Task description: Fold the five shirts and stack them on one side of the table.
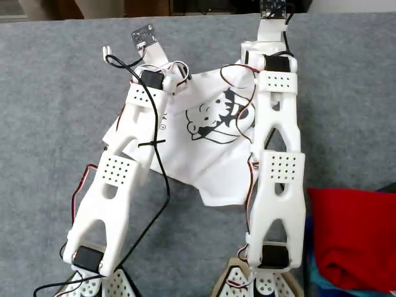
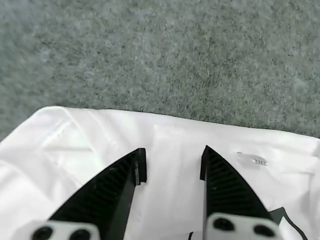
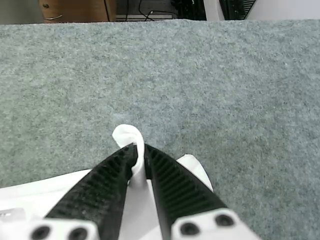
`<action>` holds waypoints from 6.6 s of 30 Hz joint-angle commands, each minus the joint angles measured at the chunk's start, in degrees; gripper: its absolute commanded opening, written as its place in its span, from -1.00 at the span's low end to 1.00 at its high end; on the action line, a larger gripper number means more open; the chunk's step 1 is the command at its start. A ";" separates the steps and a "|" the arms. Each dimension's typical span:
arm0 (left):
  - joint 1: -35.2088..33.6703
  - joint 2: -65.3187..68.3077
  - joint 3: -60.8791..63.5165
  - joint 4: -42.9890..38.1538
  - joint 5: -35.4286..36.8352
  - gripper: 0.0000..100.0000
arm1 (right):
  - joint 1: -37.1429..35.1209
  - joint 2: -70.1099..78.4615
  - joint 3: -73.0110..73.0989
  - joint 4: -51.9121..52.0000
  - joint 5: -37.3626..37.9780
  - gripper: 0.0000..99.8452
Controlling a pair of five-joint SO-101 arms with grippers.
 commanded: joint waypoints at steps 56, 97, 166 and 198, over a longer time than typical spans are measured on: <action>-6.86 -20.26 -13.27 12.04 9.67 -0.96 | 1.10 -4.62 -11.56 9.58 -4.66 -0.99; -20.04 -85.85 -3.16 33.93 -19.69 -0.96 | -2.42 -64.84 -29.14 30.59 -2.11 -0.99; -19.60 -109.41 111.38 6.95 -22.95 -0.96 | -3.82 -65.27 33.10 49.49 16.35 -0.99; -19.25 -109.05 111.82 13.01 -26.11 -0.96 | -3.03 -84.79 81.36 43.60 18.37 -0.99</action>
